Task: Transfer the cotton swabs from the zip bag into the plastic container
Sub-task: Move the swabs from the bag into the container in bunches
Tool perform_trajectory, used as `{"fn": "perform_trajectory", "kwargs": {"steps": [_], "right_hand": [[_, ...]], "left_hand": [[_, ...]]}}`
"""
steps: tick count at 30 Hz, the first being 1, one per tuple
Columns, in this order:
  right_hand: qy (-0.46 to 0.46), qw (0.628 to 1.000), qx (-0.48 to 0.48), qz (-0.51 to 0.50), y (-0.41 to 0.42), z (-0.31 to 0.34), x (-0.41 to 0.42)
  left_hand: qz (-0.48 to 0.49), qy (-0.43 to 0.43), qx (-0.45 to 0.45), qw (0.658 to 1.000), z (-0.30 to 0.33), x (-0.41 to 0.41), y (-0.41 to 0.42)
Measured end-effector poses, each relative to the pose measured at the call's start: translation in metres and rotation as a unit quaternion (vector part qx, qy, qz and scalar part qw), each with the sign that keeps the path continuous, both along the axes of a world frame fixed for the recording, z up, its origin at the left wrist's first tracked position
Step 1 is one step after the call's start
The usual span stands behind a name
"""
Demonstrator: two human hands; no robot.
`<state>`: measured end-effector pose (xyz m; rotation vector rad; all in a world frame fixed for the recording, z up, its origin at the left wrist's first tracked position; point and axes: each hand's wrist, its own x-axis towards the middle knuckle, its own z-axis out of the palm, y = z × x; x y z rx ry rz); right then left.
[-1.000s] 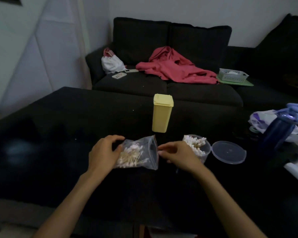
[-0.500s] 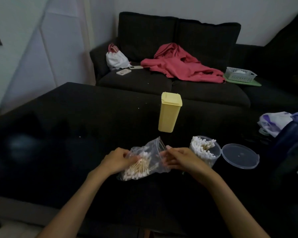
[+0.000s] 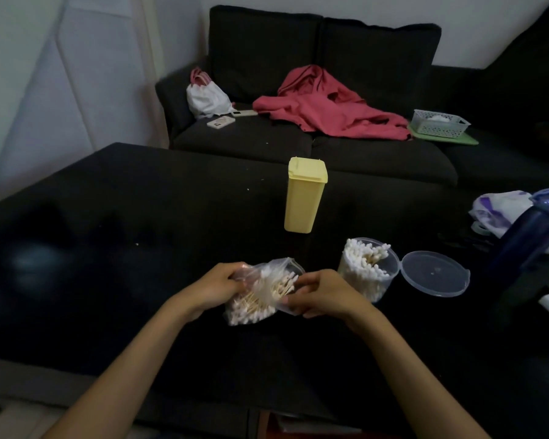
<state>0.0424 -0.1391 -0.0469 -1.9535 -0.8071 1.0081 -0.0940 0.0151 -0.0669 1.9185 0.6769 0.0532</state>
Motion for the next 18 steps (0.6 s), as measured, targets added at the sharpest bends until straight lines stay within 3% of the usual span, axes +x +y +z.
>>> {"fn": "perform_trajectory", "kwargs": {"steps": [5, 11, 18], "right_hand": [[0.025, 0.998, 0.042, -0.037, 0.001, 0.003, -0.004], [-0.040, 0.991, 0.076, -0.103, -0.001, 0.001, -0.005], [-0.033, 0.991, 0.058, -0.117, 0.000, 0.003, -0.005]], "left_hand": [[-0.019, -0.001, -0.012, 1.000, 0.004, 0.000, -0.003], [0.009, -0.002, -0.076, 0.997, 0.009, 0.008, -0.008], [-0.009, -0.042, -0.007, 0.999, 0.005, 0.011, -0.018]]}}
